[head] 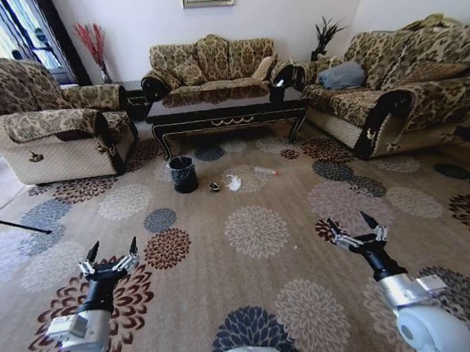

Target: Move to the front of the table and pick up the trash from the floor, then place it into the trash bin.

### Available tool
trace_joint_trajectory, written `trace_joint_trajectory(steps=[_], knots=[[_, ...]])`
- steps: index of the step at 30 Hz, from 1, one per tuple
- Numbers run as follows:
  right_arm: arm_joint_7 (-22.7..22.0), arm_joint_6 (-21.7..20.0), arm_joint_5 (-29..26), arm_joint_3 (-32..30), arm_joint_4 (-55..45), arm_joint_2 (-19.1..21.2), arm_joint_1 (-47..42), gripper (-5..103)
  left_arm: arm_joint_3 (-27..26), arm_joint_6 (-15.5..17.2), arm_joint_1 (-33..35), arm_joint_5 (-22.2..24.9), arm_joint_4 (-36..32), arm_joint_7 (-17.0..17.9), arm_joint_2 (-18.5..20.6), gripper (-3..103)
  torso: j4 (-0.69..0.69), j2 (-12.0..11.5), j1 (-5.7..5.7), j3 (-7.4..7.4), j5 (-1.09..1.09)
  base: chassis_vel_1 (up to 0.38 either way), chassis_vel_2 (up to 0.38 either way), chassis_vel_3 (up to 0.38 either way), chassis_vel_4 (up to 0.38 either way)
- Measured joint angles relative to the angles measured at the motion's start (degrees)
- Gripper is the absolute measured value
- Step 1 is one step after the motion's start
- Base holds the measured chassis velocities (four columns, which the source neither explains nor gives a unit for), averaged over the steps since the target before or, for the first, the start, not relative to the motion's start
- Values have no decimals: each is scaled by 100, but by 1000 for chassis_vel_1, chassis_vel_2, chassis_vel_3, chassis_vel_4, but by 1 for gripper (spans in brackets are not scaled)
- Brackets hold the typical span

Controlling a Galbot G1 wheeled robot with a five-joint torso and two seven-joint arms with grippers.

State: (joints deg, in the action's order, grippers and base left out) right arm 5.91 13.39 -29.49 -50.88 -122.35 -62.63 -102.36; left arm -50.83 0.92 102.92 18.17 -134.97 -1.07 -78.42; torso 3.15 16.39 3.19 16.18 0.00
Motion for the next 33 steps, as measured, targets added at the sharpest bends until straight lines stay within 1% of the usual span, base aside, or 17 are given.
trace_joint_trajectory(steps=[5,6,8,12,14,16,18,23,24,27,30,32,33], knots=[[-1,4,2,0,27,15,1,100,-1,-3,-4,0,16,-1,3,100,0,-87,-31,-57,0,0,0,0,0],[-1,8,13,5,54,16,7,100,-1,-4,-12,1,18,-2,7,100,0,-174,-62,-113,0,0,0,0,0],[-1,9,17,9,62,16,8,100,-2,-4,-14,3,18,-2,11,100,0,-196,-69,-127,0,0,0,0,0],[0,13,41,35,99,5,28,100,-12,-4,-29,13,18,-4,20,100,0,-316,-104,-212,0,0,0,0,0],[0,14,42,37,106,5,32,100,-12,-4,-34,13,18,-4,20,100,0,-334,-109,-226,0,0,0,0,0],[0,17,44,40,128,9,43,100,-7,-4,-51,13,32,-6,15,100,0,-405,-123,-282,0,0,0,0,0],[0,17,44,40,130,10,44,100,-4,-4,-54,12,36,-6,14,100,0,-419,-125,-293,0,0,0,0,0],[-1,17,44,51,151,22,65,100,2,-4,-72,12,43,-8,6,100,0,-572,-163,-409,0,0,0,0,0],[-1,17,44,51,151,22,65,100,2,-4,-72,12,43,-8,6,100,0,-572,-163,-409,0,0,0,0,0],[2,20,44,73,154,15,79,100,3,-4,-75,11,43,-9,5,100,0,-652,-184,-469,0,0,0,0,0],[32,36,44,82,158,7,93,100,4,-4,-77,12,43,-10,1,100,0,-705,-201,-505,0,0,0,0,0],[83,63,44,83,164,6,111,100,5,-4,-78,11,52,-10,-1,100,0,-777,-217,-560,0,0,0,0,0],[83,63,44,83,164,6,111,100,5,-4,-78,11,52,-10,-1,100,0,-777,-217,-560,0,0,0,0,0]])
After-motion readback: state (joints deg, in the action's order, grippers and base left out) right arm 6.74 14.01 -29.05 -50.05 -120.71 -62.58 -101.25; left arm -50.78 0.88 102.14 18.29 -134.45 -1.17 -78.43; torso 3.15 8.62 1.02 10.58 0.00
